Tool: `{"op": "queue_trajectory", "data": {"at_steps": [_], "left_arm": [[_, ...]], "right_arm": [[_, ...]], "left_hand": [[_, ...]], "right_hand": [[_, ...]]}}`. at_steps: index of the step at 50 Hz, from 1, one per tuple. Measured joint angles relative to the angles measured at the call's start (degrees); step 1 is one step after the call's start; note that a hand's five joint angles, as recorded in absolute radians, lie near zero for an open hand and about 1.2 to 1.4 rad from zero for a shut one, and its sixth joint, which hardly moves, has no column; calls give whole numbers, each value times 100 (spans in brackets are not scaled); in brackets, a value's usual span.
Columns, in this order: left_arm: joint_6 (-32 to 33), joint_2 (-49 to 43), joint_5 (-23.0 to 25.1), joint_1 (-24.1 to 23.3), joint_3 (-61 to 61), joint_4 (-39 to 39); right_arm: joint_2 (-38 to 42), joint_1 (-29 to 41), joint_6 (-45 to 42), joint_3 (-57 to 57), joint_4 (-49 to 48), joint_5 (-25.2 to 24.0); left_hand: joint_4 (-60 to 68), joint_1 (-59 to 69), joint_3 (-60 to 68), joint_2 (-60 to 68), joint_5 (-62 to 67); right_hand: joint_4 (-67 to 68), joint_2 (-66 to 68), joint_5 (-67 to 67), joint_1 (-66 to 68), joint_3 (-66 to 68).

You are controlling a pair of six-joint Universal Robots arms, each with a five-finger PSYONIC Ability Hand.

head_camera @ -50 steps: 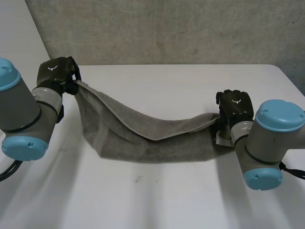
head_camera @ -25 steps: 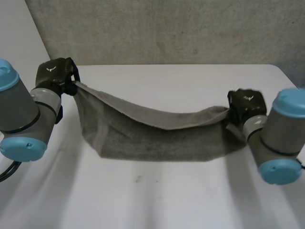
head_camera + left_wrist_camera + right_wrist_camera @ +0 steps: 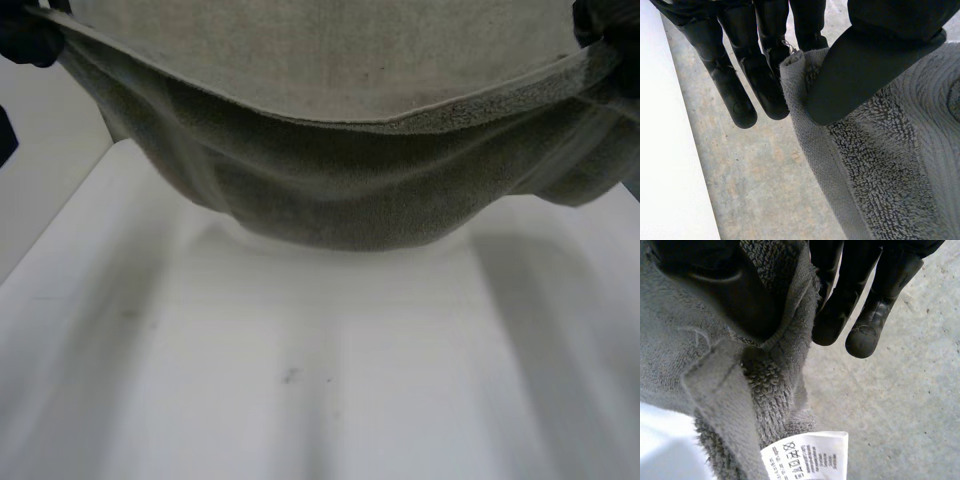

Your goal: Fold the towel.

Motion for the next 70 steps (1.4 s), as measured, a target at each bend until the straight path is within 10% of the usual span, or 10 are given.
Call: {"op": "queue_trajectory", "data": {"at_steps": [15,30,39,47,61,70], "left_arm": [[87,-882,335,8,109,-449],[760,-3814,252,-175,3245,-336],[502,-3773,160,-172,4502,-102],[254,-3107,2,-58,3041,-3],[318,-2870,313,268,-620,926],[323,-2906,410,264,-1045,1191]], "right_arm": [[751,-662,-153,-265,988,-1458],[3179,100,-735,-2090,-396,-684],[3130,273,-234,-2827,-1871,-533],[2659,227,-218,-1746,-1696,-1066],[3147,160,-2605,1289,-1061,-1459],[3314,82,-1894,1951,-2022,-1404]], "left_hand": [[0,0,0,0,0],[1,0,3,1,0],[1,0,3,0,0],[1,0,3,1,0],[2,0,3,1,0],[2,0,3,1,0]], "right_hand": [[0,0,10,1,0],[0,0,10,4,0],[0,0,13,4,0],[0,0,36,6,0],[-3,0,22,5,0],[-3840,-3713,-3935,-3721,-3816]]}}
